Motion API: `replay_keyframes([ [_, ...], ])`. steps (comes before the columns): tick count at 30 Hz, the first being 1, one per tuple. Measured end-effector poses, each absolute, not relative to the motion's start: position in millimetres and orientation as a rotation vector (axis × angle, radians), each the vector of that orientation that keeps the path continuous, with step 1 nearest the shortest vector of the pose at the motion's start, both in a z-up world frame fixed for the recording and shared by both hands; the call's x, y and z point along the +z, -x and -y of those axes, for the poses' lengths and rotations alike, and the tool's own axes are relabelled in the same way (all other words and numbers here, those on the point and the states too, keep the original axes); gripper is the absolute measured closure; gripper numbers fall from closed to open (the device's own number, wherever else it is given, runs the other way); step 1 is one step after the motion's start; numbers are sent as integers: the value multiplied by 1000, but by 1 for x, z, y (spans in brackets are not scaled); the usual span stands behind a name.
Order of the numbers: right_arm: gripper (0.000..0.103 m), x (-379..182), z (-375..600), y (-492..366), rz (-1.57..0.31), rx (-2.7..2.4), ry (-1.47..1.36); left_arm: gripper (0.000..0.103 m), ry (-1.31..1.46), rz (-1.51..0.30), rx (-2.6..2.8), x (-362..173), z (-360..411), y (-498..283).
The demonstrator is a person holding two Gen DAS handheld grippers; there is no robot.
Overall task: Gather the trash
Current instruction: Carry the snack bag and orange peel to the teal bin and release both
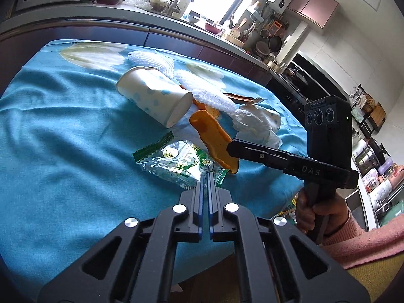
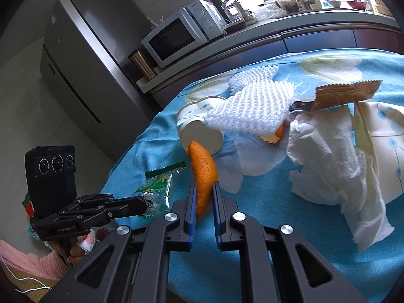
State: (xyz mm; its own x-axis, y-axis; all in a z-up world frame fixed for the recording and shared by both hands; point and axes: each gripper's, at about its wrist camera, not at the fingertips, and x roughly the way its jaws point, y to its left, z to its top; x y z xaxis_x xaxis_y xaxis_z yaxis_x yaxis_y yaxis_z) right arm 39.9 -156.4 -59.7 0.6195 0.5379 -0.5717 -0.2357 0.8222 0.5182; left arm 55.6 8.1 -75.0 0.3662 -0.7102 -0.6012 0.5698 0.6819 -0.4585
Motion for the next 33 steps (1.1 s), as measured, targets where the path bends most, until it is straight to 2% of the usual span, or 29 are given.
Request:
replay_keyframes([
  [18, 92, -52, 102, -59, -789, 585, -378, 102, 218, -799, -686, -64, -73, -51],
  [33, 92, -34, 21, -104, -785, 786, -300, 102, 247, -716, -453, -41, -164, -48],
])
